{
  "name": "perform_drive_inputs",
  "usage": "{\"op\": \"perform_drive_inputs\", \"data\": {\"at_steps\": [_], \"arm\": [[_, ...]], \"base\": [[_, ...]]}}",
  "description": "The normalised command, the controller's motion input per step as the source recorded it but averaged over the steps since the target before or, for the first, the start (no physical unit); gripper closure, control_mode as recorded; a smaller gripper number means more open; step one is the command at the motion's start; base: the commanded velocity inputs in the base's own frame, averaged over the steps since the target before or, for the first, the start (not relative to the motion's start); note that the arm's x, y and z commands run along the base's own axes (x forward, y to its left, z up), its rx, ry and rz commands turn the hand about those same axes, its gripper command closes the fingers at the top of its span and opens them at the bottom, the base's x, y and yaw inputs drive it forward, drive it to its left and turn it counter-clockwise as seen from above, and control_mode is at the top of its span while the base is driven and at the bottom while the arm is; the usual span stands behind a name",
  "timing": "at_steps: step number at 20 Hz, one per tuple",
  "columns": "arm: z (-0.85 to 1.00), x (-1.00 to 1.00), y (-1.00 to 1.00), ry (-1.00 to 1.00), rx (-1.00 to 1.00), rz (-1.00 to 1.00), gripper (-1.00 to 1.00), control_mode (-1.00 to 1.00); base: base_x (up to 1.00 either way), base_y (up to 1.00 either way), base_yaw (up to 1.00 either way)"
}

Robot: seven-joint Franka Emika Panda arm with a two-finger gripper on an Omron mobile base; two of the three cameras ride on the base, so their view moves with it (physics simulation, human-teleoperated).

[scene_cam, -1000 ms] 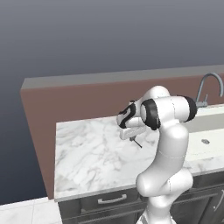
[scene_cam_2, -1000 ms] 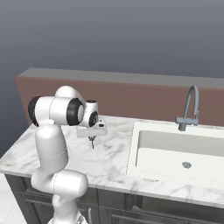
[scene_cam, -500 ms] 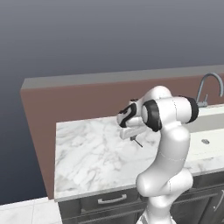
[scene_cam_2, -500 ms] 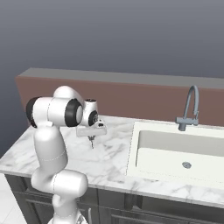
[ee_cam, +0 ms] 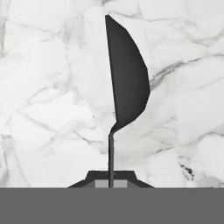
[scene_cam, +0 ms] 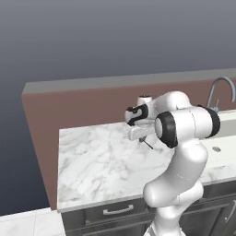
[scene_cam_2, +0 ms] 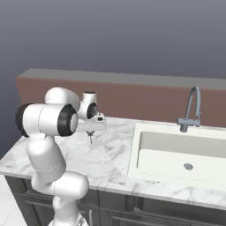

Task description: Organize the utensils by type. Pick up the wooden spoons from the counter and place them in the open cabinet. Then pick up the metallic utensils from the counter and place them in the open drawer.

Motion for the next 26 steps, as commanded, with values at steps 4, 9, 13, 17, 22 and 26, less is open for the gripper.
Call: {"op": "perform_drive_inputs", "data": {"at_steps": [4, 9, 13, 17, 22, 26], "arm": [[0.51, -0.40, 0.00, 0.05, 0.00, 0.00, 1.00, -1.00], [0.30, -0.12, -0.04, 0.01, 0.00, 0.06, 1.00, -1.00], [0.48, -0.30, -0.09, 0.00, 0.00, 0.13, 1.00, -1.00], [0.49, -0.42, -0.15, 0.00, 0.00, 0.09, 1.00, -1.00], [0.35, -0.41, -0.08, 0.03, 0.00, 0.03, 1.00, -1.00], [0.00, -0.08, -0.02, 0.08, -0.02, 0.00, 1.00, -1.00]], "base": [[0.00, 0.00, 0.00], [0.00, 0.00, 0.00], [0.00, 0.00, 0.00], [0.00, 0.00, 0.00], [0.00, 0.00, 0.00], [0.00, 0.00, 0.00]]}}
